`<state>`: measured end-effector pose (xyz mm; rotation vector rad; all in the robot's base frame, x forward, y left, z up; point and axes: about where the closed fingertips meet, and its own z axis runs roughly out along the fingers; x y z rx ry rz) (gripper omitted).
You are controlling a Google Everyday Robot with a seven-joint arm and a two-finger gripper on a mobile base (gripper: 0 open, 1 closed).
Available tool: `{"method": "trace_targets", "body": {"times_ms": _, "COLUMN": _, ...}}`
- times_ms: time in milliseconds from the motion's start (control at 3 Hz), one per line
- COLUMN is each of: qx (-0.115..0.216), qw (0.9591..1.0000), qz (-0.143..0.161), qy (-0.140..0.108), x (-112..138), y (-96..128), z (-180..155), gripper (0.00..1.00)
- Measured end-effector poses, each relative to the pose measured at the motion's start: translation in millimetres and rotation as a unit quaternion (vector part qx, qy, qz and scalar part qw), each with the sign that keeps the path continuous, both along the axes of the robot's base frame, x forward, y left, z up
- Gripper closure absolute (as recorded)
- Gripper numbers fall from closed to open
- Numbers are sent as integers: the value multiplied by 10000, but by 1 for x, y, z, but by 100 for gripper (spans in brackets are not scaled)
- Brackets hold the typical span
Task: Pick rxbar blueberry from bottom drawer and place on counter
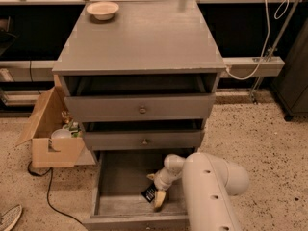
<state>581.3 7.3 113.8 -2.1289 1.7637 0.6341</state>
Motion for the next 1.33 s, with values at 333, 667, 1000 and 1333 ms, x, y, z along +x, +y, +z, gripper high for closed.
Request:
{"method": "trace_targets", "body": {"times_ms": 333, "qx": 45, "qw": 10000, "qz": 10, "qy": 38, "x": -4, "y": 2, "z": -11, "gripper": 15}}
{"method": "trace_targets", "body": {"times_ms": 667, "qx": 57, "qw": 10000, "qz": -9, "qy": 43, "x": -6, "y": 1, "z": -14, "gripper": 38}}
{"method": "trace_targets", "body": {"times_ms": 1000, "qx": 47, "qw": 10000, "qz": -16, "qy": 31, "x": -7, "y": -1, "z": -9, "gripper": 61}}
{"method": "trace_targets", "body": {"times_ms": 1333, "qx": 46, "qw": 10000, "qz": -16, "qy": 31, "x": -7, "y": -1, "z": -2, "gripper": 85}}
